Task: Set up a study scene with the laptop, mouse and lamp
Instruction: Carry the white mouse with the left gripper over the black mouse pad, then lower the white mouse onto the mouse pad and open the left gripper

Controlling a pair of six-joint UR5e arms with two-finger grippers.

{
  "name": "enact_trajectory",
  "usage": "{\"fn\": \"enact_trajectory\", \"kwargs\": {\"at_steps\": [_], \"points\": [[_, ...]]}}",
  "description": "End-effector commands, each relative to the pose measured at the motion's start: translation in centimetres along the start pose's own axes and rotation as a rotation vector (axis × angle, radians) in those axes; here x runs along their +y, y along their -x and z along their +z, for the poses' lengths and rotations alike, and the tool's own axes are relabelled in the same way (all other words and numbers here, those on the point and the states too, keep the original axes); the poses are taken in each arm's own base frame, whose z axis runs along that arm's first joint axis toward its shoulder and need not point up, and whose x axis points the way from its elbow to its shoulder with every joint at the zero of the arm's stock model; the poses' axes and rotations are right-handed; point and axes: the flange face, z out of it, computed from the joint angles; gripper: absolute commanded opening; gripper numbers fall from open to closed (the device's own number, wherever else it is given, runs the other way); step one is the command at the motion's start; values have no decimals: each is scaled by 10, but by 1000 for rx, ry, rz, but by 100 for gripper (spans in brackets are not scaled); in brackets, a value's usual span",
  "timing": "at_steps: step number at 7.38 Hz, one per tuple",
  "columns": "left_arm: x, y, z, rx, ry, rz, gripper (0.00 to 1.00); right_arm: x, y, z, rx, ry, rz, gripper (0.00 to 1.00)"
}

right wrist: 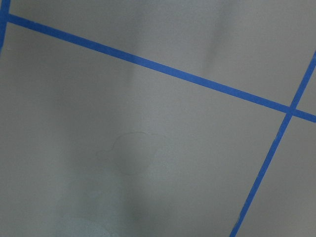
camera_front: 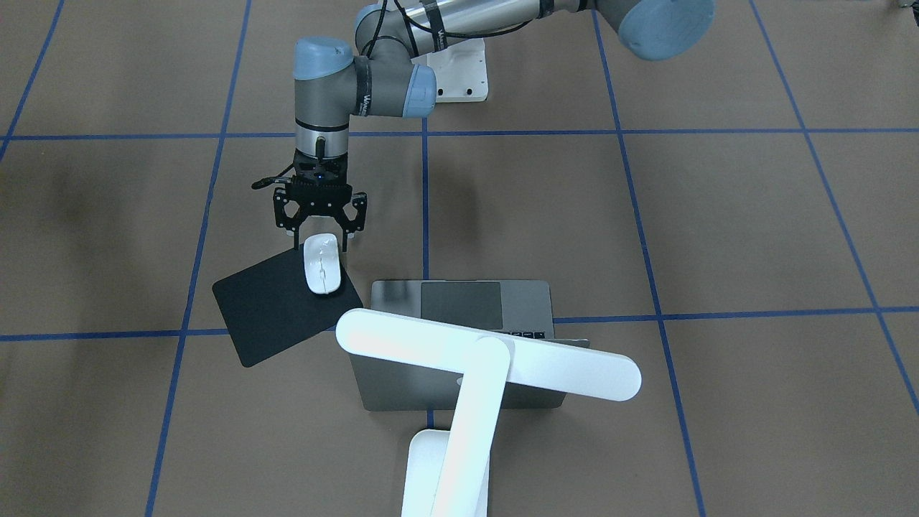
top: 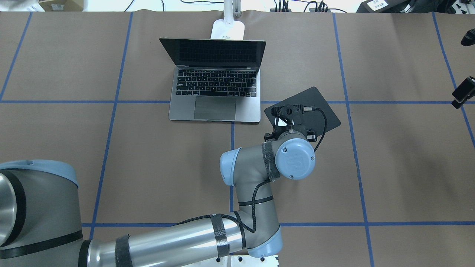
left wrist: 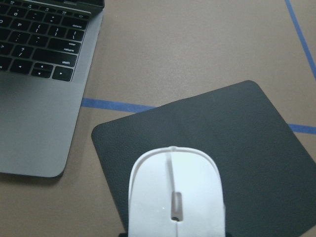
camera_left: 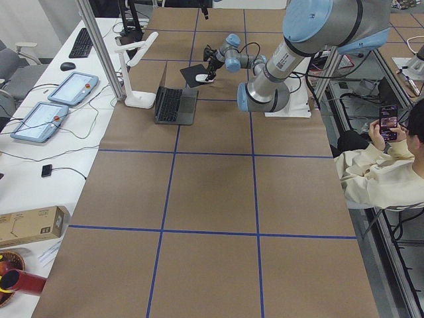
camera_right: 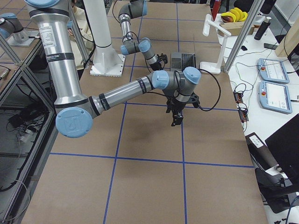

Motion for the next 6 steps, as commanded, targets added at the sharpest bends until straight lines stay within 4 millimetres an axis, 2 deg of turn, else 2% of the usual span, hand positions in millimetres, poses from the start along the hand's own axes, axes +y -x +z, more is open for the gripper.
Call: {"fn": "enact_trajectory", "kwargs": {"at_steps": [1, 2, 3, 4, 6], "points": [[-13, -6, -13, 29, -8, 10, 99, -1, 0, -5, -4, -10, 1, 100], [-31, -11, -33, 58, -19, 34, 99, -2, -2, -9, -6, -17, 3, 100], [-51, 0, -36, 56, -6, 32, 99, -2, -2, -13, -19, -27, 4, 100], [-72, 26, -51, 50, 62, 21, 99, -3, -1, -15, -21, -30, 4, 100], [-115, 73, -108, 34, 135, 42, 99, -3, -4, -18, -19, -37, 6, 100]]}}
